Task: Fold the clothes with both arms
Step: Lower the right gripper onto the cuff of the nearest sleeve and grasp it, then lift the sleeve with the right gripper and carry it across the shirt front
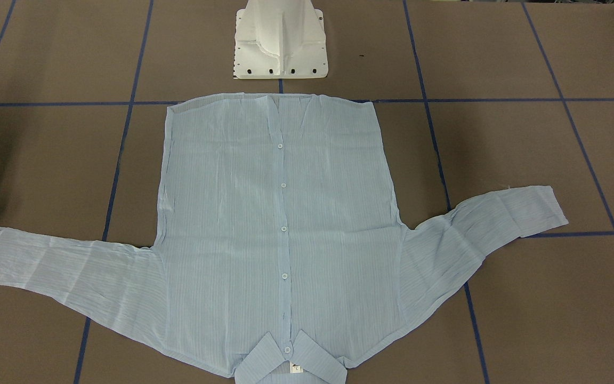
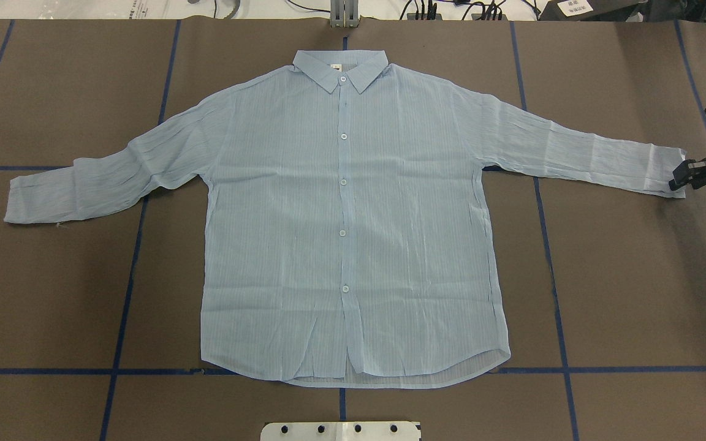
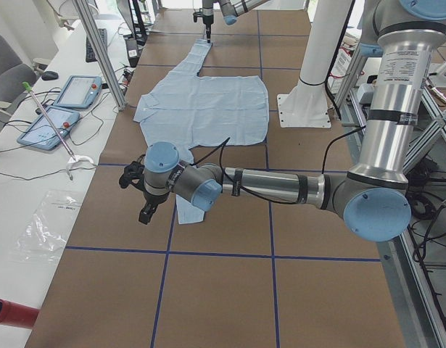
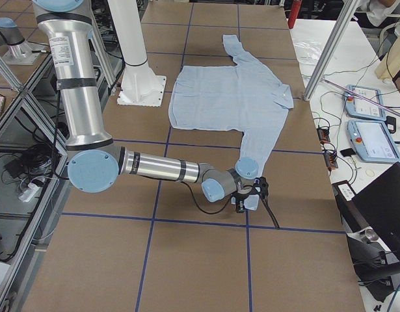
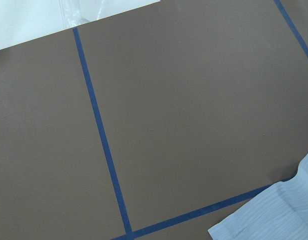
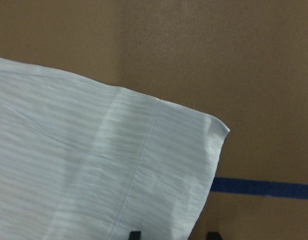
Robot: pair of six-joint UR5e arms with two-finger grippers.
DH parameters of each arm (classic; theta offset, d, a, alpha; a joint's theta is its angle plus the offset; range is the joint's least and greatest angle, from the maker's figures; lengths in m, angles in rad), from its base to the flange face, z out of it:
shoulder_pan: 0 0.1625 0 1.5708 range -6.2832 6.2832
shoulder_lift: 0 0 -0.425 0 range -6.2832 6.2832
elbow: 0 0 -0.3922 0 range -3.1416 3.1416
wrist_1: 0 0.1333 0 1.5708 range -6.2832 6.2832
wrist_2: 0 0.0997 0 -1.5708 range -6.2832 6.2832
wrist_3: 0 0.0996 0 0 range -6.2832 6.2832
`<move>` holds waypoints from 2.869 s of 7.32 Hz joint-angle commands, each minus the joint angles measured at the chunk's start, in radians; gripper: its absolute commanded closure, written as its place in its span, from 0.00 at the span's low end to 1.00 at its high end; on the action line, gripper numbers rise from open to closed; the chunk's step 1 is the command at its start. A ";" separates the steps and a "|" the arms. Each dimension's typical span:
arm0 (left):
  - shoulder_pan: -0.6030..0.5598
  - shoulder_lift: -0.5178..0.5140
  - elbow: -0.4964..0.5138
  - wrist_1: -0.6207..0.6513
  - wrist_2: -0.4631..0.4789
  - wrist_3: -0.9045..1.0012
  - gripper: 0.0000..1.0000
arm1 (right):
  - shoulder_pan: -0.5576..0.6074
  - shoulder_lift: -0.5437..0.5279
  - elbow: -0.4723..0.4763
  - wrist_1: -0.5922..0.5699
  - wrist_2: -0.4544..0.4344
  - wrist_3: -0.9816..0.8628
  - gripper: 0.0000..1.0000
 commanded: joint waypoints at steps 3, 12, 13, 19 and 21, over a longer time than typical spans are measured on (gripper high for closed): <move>0.000 0.000 -0.001 0.000 0.000 0.000 0.00 | 0.000 0.008 0.001 -0.006 0.000 0.000 0.83; 0.000 -0.003 -0.004 0.000 0.000 -0.002 0.00 | 0.018 0.101 0.263 -0.002 0.126 0.192 1.00; 0.000 -0.003 -0.004 0.000 0.000 -0.002 0.00 | -0.014 0.205 0.261 -0.004 0.143 0.331 1.00; 0.000 -0.002 0.018 0.002 0.002 -0.002 0.00 | -0.279 0.756 0.082 -0.002 -0.105 0.641 1.00; 0.000 -0.003 0.029 0.000 0.002 -0.002 0.00 | -0.367 0.857 -0.047 -0.002 -0.211 0.638 1.00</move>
